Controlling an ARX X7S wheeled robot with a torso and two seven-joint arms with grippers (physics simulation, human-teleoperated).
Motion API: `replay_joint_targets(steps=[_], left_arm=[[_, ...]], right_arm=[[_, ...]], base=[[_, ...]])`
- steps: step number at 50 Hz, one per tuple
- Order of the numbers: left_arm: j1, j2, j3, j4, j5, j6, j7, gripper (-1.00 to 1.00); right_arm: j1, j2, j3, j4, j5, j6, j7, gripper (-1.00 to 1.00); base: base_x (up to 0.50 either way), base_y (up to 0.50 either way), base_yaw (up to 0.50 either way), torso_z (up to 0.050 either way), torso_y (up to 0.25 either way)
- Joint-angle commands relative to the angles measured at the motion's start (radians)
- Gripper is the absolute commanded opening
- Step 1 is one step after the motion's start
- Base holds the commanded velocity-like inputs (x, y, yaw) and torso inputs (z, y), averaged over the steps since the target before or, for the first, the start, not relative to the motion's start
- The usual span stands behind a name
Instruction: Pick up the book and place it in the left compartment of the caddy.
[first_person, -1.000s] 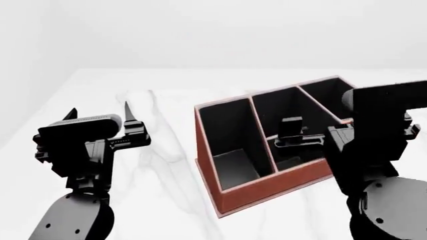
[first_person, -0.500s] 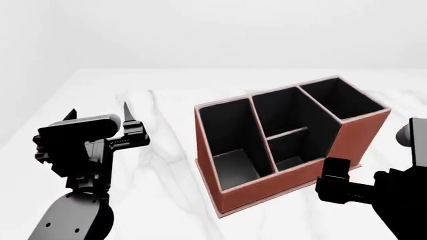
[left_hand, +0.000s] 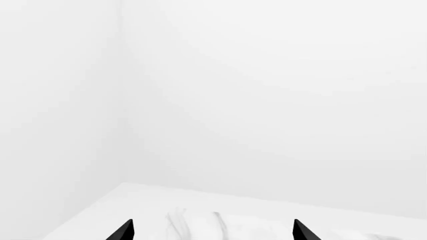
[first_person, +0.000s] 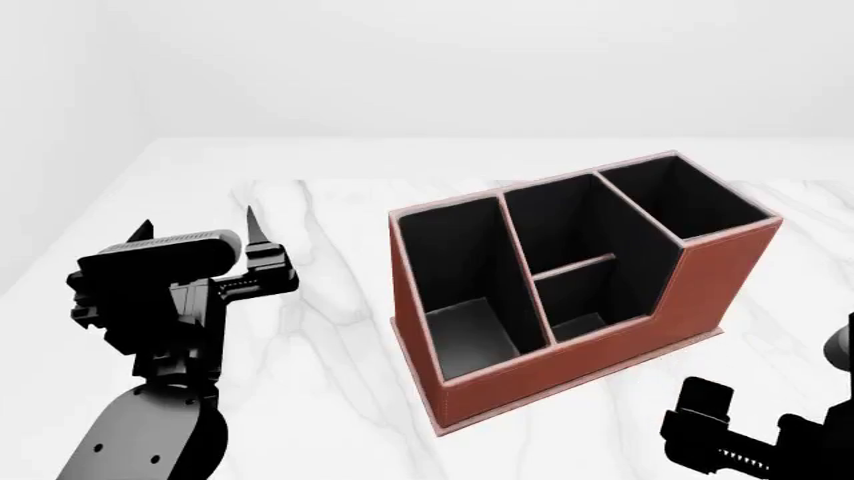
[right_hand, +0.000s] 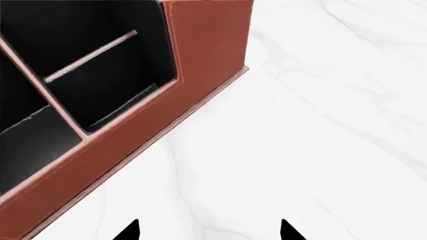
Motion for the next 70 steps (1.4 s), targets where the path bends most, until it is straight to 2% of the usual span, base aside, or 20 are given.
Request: replay_joint_targets(steps=[1, 9, 25, 33, 49, 70], left_arm=[[-0.001, -0.003, 0.006, -0.007, -0.002, 0.005, -0.005, 1.0], [-0.002, -0.006, 0.007, -0.006, -0.006, 0.004, -0.009, 1.0], [-0.007, -0.009, 0.01, -0.015, -0.017, 0.007, -0.013, 1.0], [-0.006, -0.013, 0.009, -0.016, -0.022, 0.009, -0.016, 1.0], [-0.003, -0.019, 0.01, -0.028, -0.026, 0.021, -0.021, 1.0], [0.001, -0.026, 0.015, -0.036, -0.03, 0.034, -0.028, 1.0]], right_arm=[[-0.094, 0.036, -0.049, -0.02, -0.024, -0.125, -0.041, 1.0], [-0.155, 0.066, -0.081, -0.042, -0.056, -0.221, -0.054, 1.0], [-0.163, 0.097, -0.079, -0.102, -0.067, -0.269, 0.03, 1.0], [-0.311, 0.099, -0.197, -0.099, -0.191, -0.451, -0.046, 1.0], [-0.452, 0.032, -0.302, -0.063, -0.267, -0.579, -0.142, 1.0], [-0.447, -0.004, -0.298, 0.023, -0.24, -0.561, -0.21, 1.0]], base=[[0.0, 0.0, 0.0, 0.0, 0.0], [0.0, 0.0, 0.0, 0.0, 0.0], [0.0, 0.0, 0.0, 0.0, 0.0], [0.0, 0.0, 0.0, 0.0, 0.0], [0.0, 0.0, 0.0, 0.0, 0.0], [0.0, 0.0, 0.0, 0.0, 0.0]])
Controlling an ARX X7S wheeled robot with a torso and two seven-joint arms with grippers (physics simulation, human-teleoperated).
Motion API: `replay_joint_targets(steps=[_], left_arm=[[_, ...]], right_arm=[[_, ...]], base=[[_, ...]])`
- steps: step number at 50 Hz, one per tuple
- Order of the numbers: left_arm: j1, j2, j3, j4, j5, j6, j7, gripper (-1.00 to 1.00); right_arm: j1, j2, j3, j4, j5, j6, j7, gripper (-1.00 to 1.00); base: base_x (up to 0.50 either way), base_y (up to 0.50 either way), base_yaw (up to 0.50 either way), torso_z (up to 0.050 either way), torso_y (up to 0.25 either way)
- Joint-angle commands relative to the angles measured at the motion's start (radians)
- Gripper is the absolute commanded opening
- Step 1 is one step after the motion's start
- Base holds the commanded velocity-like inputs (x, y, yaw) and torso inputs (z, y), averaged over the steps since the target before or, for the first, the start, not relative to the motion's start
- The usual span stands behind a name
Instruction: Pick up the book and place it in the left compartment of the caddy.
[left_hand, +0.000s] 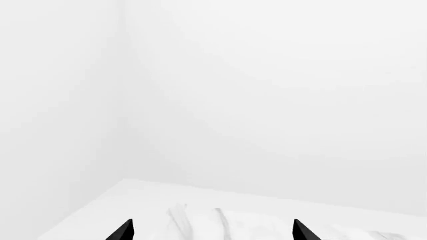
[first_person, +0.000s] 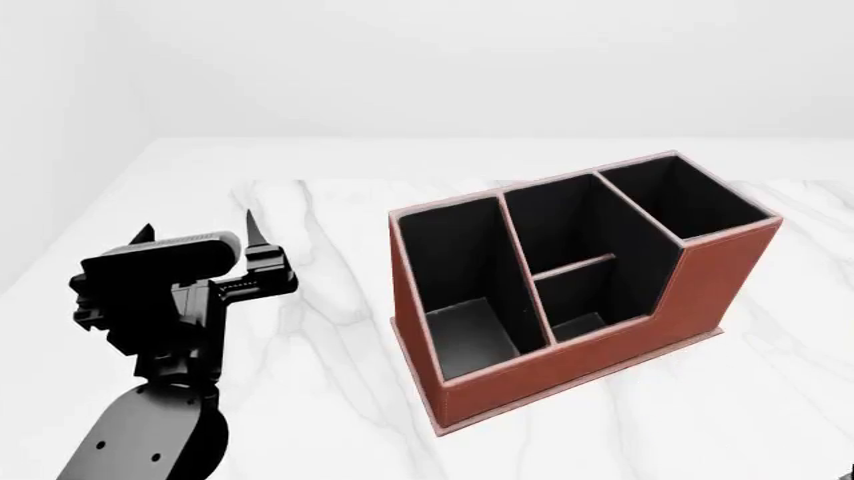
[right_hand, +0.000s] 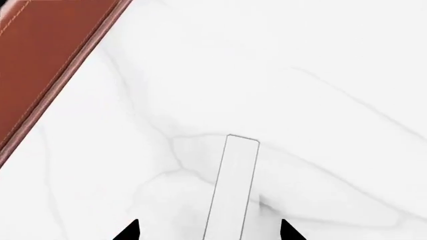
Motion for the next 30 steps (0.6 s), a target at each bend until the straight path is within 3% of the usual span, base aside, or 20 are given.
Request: replay_joint_targets(steps=[1, 30], left_arm=[[0.002, -0.005, 0.001, -0.004, -0.003, 0.007, -0.004, 1.0], [-0.008, -0.017, -0.005, 0.0, -0.016, 0.004, -0.019, 1.0]], right_arm=[[-0.007, -0.029, -0.007, 0.052, 0.012, -0.004, -0.052, 1.0], [-0.143, -0.093, -0.079, 0.185, 0.041, -0.122, -0.236, 1.0]], base=[[0.0, 0.0, 0.0, 0.0, 0.0], [0.0, 0.0, 0.0, 0.0, 0.0]])
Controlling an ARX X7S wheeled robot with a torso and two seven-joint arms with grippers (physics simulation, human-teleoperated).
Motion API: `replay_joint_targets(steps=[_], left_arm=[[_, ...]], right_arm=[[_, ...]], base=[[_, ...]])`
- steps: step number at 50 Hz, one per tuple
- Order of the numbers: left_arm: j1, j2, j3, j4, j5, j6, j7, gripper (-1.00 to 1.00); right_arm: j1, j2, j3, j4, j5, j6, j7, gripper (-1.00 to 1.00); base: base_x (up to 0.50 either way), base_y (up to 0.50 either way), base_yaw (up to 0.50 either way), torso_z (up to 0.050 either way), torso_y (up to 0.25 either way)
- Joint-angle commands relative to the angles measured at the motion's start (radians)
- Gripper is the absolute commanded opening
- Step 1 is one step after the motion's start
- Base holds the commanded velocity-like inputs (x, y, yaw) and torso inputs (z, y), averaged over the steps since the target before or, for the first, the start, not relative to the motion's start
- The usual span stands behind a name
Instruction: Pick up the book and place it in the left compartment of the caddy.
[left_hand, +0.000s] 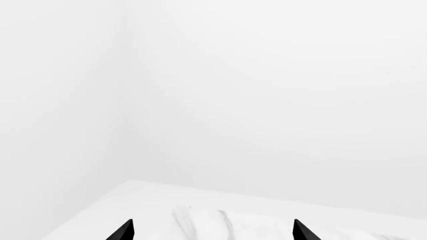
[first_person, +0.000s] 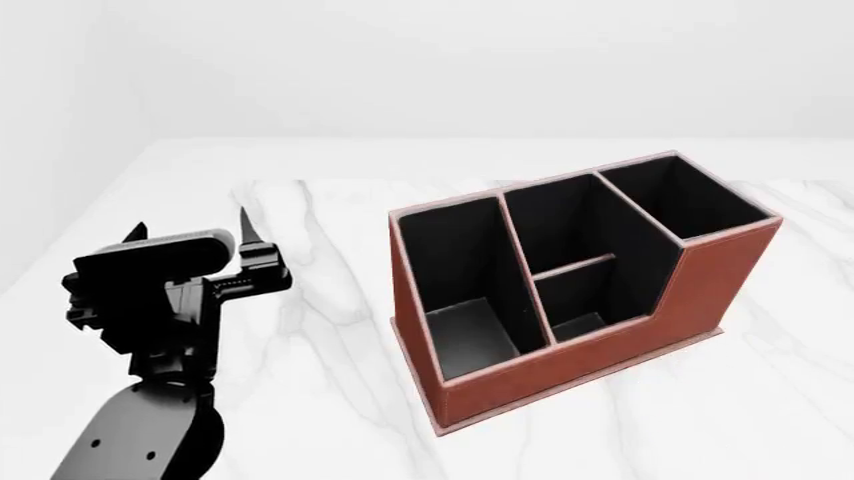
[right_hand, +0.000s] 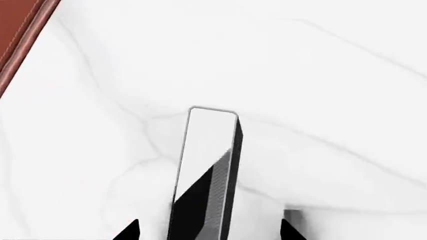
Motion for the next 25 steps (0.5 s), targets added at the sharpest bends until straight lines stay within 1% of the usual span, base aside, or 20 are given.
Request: replay_joint_targets(steps=[1, 19, 20, 25], left_arm=[[-0.002, -0.004, -0.002, 0.003, -0.005, 0.0, -0.006, 1.0], [0.009, -0.009, 0.008, 0.005, -0.009, 0.009, -0.008, 1.0], [0.008, -0.009, 0.007, 0.005, -0.011, 0.008, -0.009, 1.0], [0.01, -0.011, 0.01, -0.001, -0.008, 0.015, -0.01, 1.0]], right_arm=[[-0.031, -0.033, -0.02, 0.044, 0.013, -0.014, -0.052, 1.0], [-0.01, -0.072, -0.014, 0.086, 0.035, 0.035, -0.084, 1.0], [-0.007, -0.075, -0.014, 0.087, 0.044, 0.045, -0.085, -1.0], [0.016, -0.076, -0.014, 0.088, 0.025, 0.084, -0.045, -1.0]], base=[[0.0, 0.0, 0.0, 0.0, 0.0], [0.0, 0.0, 0.0, 0.0, 0.0], [0.0, 0.0, 0.0, 0.0, 0.0], [0.0, 0.0, 0.0, 0.0, 0.0]])
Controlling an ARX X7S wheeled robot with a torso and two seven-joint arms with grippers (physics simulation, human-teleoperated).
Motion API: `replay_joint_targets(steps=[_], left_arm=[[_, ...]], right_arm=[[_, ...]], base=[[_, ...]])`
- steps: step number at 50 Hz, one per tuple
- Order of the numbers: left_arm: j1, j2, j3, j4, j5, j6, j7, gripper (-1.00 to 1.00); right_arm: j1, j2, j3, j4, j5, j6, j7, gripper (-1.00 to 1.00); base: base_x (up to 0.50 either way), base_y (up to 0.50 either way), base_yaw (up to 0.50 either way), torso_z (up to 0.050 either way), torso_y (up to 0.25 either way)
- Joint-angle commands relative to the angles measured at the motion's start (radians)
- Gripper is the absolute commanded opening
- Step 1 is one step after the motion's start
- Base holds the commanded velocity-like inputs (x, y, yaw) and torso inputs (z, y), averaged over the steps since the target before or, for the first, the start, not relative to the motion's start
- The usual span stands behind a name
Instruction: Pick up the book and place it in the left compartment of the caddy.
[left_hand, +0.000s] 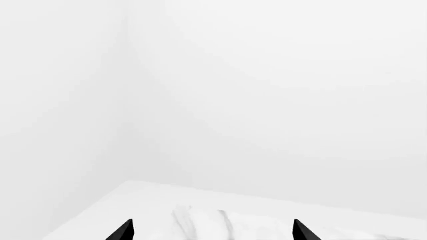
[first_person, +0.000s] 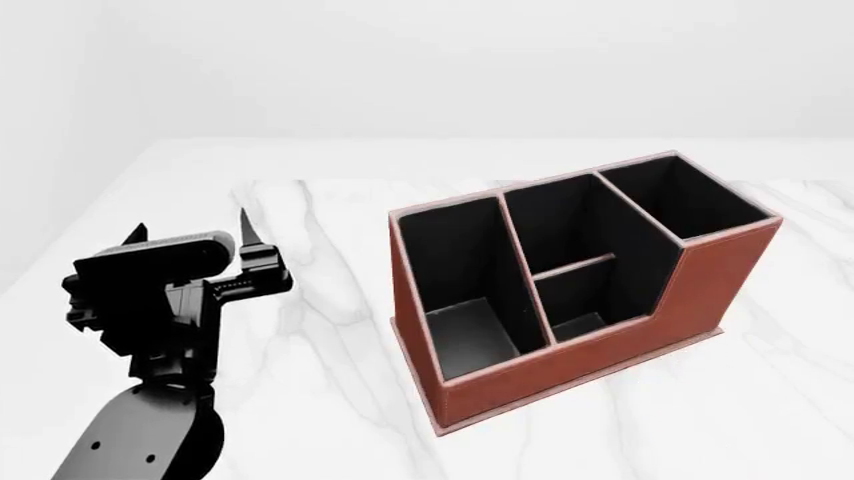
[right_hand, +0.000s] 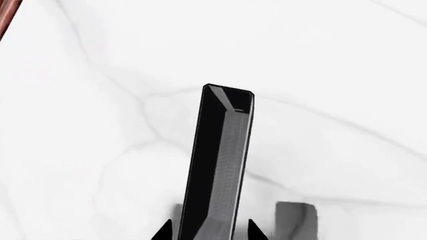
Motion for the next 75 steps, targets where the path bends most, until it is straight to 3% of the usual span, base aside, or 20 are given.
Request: replay_joint_targets(steps=[1, 13, 16, 19, 24, 27, 29, 36, 52, 64, 75], left_arm=[[0.004, -0.004, 0.003, -0.003, -0.002, 0.007, -0.002, 1.0], [0.006, -0.007, 0.006, -0.001, -0.007, 0.01, -0.006, 1.0], [0.008, -0.008, 0.008, -0.002, -0.006, 0.012, -0.006, 1.0], [0.006, -0.009, 0.007, -0.003, -0.009, 0.011, -0.007, 1.0], [0.004, -0.011, 0.007, -0.002, -0.011, 0.01, -0.008, 1.0], [0.001, -0.012, 0.01, -0.006, -0.01, 0.009, -0.01, 1.0], [-0.003, -0.012, 0.013, -0.007, -0.009, 0.008, -0.011, 1.0], [-0.007, -0.013, 0.021, -0.008, -0.004, 0.008, -0.016, 1.0], [-0.012, -0.02, 0.029, -0.01, -0.004, 0.008, -0.021, 1.0], [-0.011, -0.022, 0.036, -0.008, -0.006, 0.007, -0.025, 1.0], [-0.02, -0.025, 0.038, -0.01, -0.009, 0.0, -0.031, 1.0]], right_arm=[[0.034, -0.013, 0.002, 0.015, -0.01, 0.066, 0.032, -1.0], [0.191, 0.037, 0.04, -0.013, -0.157, 0.302, 0.228, -1.0], [0.32, 0.078, 0.098, -0.045, -0.166, 0.482, 0.298, -1.0], [0.565, 0.071, 0.201, -0.066, -0.007, 0.828, 0.312, -1.0], [0.83, 0.01, 0.291, -0.034, 0.253, 1.175, 0.295, -1.0], [0.935, -0.034, 0.329, -0.02, 0.385, 1.262, 0.263, -1.0], [1.024, -0.053, 0.34, 0.016, 0.408, 1.329, 0.342, -1.0], [1.218, -0.159, 0.353, 0.154, 0.516, 1.476, 0.362, -1.0], [1.466, -0.393, 0.372, 0.497, 0.409, 1.677, 0.208, -1.0], [1.492, -0.5, 0.439, 0.678, 0.203, 1.741, -0.048, -1.0], [1.519, -0.671, 0.396, 0.917, -0.015, 1.795, -0.331, -1.0]], base=[[0.0, 0.0, 0.0, 0.0, 0.0], [0.0, 0.0, 0.0, 0.0, 0.0], [0.0, 0.0, 0.0, 0.0, 0.0], [0.0, 0.0, 0.0, 0.0, 0.0], [0.0, 0.0, 0.0, 0.0, 0.0], [0.0, 0.0, 0.0, 0.0, 0.003], [0.0, 0.0, 0.0, 0.0, 0.0], [0.0, 0.0, 0.0, 0.0, 0.001], [0.0, 0.0, 0.0, 0.0, 0.001], [0.0, 0.0, 0.0, 0.0, 0.002], [0.0, 0.0, 0.0, 0.0, 0.001]])
